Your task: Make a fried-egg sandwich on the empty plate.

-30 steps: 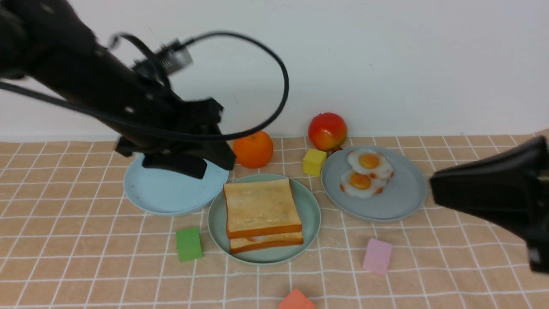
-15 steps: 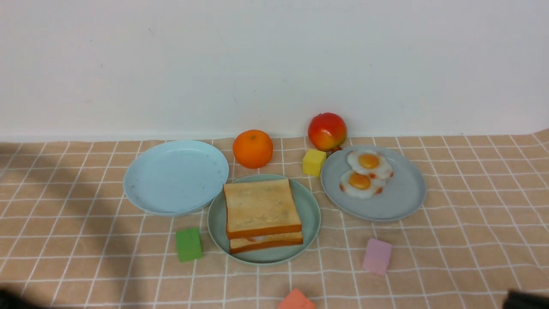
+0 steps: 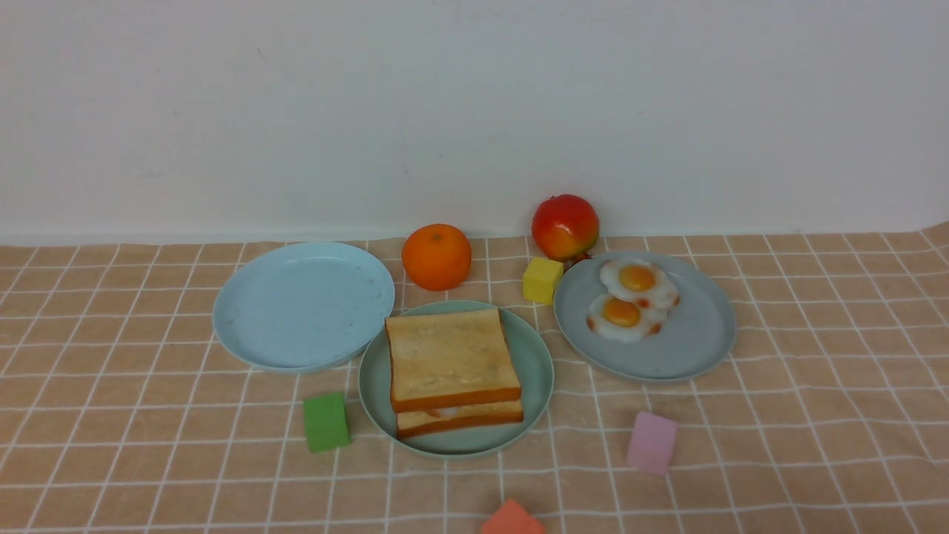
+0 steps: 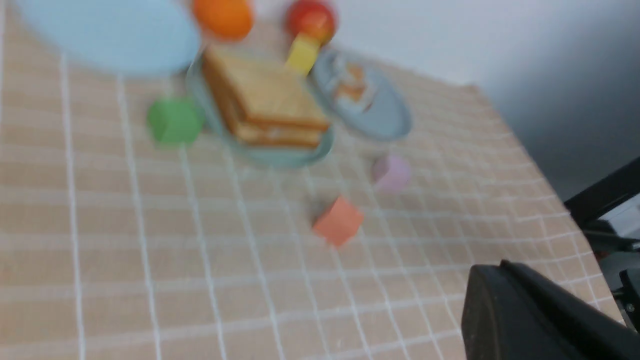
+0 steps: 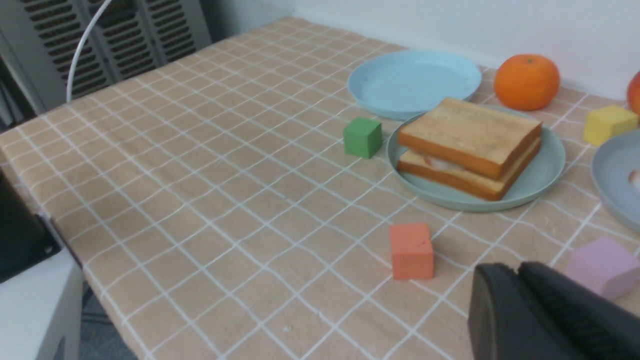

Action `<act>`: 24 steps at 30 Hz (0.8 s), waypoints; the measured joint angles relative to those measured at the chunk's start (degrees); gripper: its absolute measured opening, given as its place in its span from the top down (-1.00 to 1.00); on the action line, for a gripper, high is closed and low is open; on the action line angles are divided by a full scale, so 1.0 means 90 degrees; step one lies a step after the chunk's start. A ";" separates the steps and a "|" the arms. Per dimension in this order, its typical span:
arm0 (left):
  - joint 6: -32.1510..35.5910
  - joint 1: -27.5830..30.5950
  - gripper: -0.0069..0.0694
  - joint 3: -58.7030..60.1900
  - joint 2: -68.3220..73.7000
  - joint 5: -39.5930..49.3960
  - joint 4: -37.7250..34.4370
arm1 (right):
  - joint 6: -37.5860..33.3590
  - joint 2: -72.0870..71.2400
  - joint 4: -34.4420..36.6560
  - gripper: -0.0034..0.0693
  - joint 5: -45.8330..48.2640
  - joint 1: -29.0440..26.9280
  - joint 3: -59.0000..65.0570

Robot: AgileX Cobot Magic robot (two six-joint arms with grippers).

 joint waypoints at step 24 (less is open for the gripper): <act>-0.0324 0.0000 0.85 0.3291 0.0056 -0.4774 0.4469 | 0.0000 0.0000 0.0002 0.61 0.0126 0.0000 0.0005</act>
